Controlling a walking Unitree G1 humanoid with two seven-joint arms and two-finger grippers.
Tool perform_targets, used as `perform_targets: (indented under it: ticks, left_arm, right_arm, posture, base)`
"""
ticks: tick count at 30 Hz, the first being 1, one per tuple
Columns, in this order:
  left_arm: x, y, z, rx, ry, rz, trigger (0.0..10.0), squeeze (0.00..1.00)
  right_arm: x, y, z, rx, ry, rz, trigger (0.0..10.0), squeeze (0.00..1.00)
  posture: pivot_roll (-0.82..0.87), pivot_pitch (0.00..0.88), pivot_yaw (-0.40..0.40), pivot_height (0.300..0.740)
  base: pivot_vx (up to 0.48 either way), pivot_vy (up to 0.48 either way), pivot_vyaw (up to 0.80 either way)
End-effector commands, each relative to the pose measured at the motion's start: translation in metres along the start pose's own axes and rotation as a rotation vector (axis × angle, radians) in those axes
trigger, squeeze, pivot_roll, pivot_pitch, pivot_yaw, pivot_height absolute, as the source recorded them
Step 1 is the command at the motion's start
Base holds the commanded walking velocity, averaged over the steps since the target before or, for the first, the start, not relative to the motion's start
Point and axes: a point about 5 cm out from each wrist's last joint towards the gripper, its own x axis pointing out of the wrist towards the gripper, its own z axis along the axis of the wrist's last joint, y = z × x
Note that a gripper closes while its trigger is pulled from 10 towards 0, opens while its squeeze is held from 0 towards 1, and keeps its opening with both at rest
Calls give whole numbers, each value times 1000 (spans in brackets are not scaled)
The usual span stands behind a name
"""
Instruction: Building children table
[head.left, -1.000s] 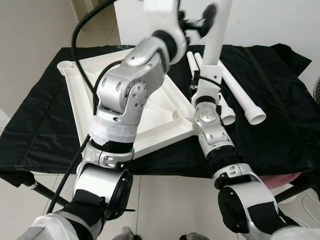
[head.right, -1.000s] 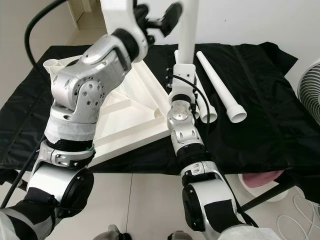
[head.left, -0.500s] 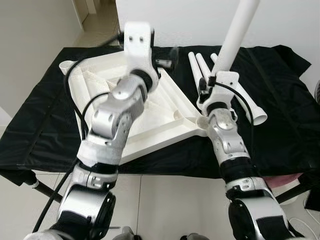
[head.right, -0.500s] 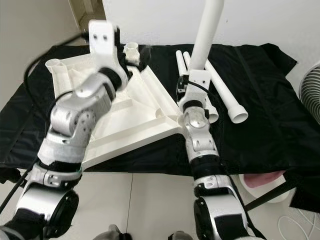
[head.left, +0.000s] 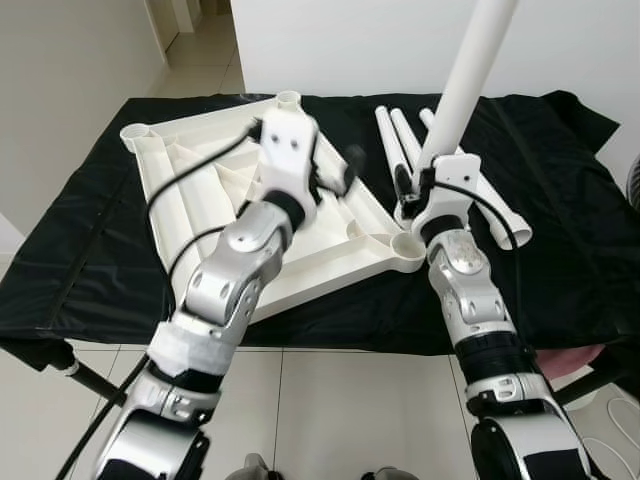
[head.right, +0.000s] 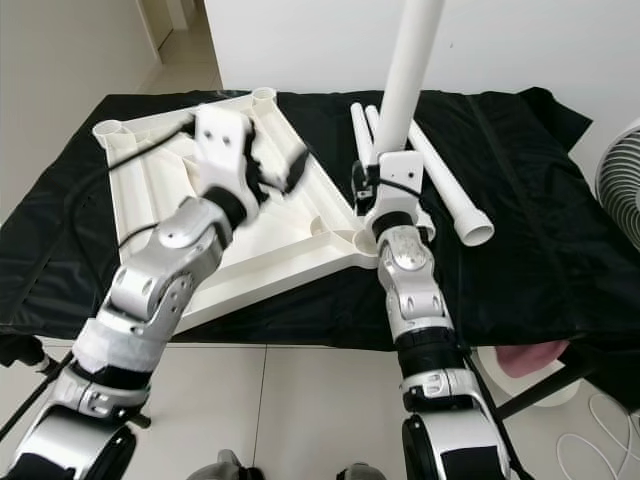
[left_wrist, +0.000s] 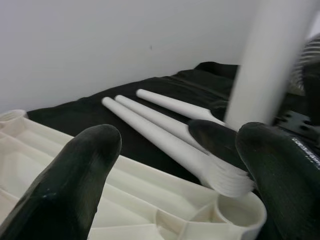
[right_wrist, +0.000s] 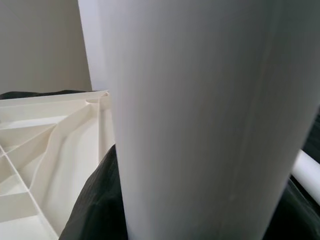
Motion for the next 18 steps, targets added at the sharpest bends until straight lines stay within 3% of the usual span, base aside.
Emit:
perform_targets:
  ticks: [1, 8, 13, 15, 18]
  left_arm:
    - [-2, -1, -3, 31, -6, -18, 10000, 0]
    - [-6, -4, -17, 69, 17, -47, 10000, 0]
    - [-23, -21, -40, 77, 94, -235, 10000, 0]
    - [-23, -21, -40, 77, 94, -235, 10000, 0]
    - [-32, -23, -58, 109, 171, -307, 10000, 0]
  right_arm:
    - [-1, 2, 4, 20, -21, 22, 10000, 0]
    - [-2, 2, 1, 31, -6, 37, 10000, 0]
    - [-5, -4, -12, 8, 55, 43, 10000, 0]
    - [-5, -4, -12, 8, 55, 43, 10000, 0]
    - [-5, -7, -18, 0, 77, 39, 10000, 0]
  posture:
    - [-121, 6, 71, 740]
    - [-115, 22, 67, 740]
    - [-115, 34, 65, 740]
    - [-115, 34, 65, 740]
    - [-118, 35, 66, 740]
  base:
    - [0, 0, 0]
    - [0, 0, 0]
    - [0, 0, 0]
    - [0, 0, 0]
    - [0, 0, 0]
